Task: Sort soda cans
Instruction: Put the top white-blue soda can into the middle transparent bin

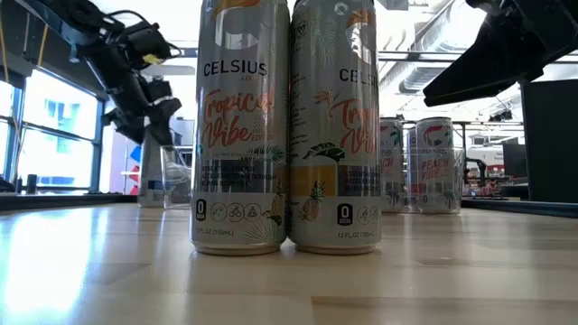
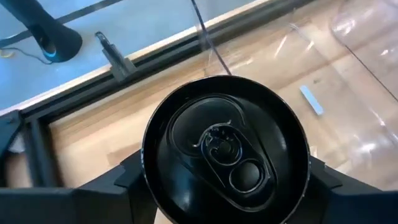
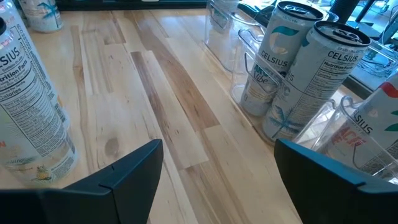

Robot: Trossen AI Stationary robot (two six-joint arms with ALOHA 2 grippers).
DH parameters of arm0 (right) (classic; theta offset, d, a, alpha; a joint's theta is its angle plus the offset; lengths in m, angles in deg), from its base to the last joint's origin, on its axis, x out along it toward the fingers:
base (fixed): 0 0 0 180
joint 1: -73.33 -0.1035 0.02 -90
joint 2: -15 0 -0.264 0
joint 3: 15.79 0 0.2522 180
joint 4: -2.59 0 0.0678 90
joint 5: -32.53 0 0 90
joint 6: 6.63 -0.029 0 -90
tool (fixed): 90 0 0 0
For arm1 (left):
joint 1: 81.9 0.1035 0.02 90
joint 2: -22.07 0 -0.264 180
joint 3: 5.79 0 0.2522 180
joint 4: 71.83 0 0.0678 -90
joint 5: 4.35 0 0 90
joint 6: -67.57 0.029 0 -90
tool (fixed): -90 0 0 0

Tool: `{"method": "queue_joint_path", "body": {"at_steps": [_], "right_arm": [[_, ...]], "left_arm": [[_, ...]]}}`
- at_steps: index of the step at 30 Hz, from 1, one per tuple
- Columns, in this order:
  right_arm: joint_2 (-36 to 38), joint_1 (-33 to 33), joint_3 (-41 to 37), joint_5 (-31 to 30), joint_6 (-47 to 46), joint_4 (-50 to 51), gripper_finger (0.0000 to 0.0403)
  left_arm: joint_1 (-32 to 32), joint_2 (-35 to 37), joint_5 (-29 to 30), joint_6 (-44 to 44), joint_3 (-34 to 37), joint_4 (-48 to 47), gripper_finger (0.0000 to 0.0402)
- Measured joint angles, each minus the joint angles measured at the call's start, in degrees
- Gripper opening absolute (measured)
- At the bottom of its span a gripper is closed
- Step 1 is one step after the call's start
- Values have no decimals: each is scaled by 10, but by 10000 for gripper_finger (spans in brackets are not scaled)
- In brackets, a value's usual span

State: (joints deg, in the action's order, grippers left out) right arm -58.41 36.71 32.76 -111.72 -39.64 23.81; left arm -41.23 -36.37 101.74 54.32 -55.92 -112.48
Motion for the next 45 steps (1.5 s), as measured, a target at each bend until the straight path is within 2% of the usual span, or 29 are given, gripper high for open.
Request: {"method": "queue_joint_path", "body": {"at_steps": [6, 9, 12, 15, 17, 21, 25, 30, 34, 45], "right_arm": [[0, 0, 0, 0, 0, 0, 302], [0, 0, 0, -6, 1, 0, 302], [0, 0, 0, -14, 14, 0, 302], [0, 0, 0, -29, 20, -3, 302], [0, 3, 0, -29, 21, -7, 302], [0, 3, 0, -29, 22, -13, 302], [0, 3, 0, -28, 20, -16, 302], [0, 3, 0, -28, 20, -22, 302], [0, 2, 0, -27, 15, -23, 302], [0, 2, 0, -26, 14, -22, 302]], "left_arm": [[-43, 75, 27, 1, -89, -82, 234], [-89, 94, 3, 9, -142, -71, 234], [-141, 75, -20, 25, -194, -48, 234], [-177, 14, -27, 46, -241, -23, 234], [-185, -47, -52, 66, -277, -4, 234], [-180, -200, -96, 115, -373, 15, 234], [-170, -347, -94, 160, -492, 14, 234], [-170, -486, -128, 165, -621, 3, 234], [-177, -543, -144, 165, -655, -16, 234], [-199, -600, -141, 147, -655, 0, 234]]}}
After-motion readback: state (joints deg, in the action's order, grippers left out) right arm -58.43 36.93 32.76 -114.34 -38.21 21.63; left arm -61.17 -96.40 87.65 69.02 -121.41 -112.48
